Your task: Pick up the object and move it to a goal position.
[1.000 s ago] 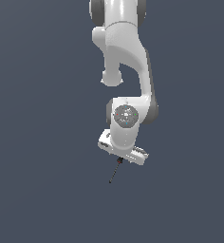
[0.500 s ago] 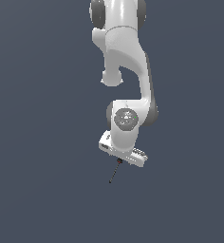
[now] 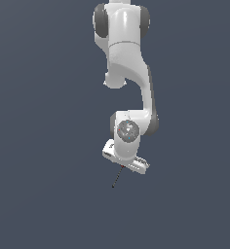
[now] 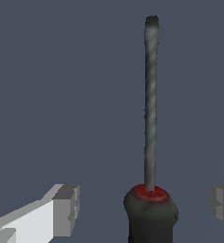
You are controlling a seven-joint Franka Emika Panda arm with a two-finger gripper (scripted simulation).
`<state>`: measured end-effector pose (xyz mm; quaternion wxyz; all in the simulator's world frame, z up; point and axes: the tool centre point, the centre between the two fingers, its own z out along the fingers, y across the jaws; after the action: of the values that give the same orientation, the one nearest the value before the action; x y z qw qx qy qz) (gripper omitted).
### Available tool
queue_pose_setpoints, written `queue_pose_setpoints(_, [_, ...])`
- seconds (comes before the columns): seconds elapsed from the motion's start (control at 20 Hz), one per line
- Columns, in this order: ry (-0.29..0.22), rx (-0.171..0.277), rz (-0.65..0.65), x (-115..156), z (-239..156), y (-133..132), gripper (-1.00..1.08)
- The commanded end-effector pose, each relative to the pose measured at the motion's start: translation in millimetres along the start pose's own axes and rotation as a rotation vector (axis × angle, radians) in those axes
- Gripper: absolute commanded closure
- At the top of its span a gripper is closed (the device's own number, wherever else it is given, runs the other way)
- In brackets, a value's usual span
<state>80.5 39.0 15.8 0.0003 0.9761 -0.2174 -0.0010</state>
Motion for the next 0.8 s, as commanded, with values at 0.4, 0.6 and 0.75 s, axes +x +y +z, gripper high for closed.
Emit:
queue_pose_setpoints(0.4, [0.002, 0.001, 0.000, 1.5, 1.0, -0.6, 1.08])
queue_pose_setpoints(0.6, [0.001, 0.001, 0.000, 1.2, 1.2, -0.7, 1.08])
queue_pose_setpoints(0.75, [0.001, 0.001, 0.000, 1.5, -1.6, -0.2, 1.08])
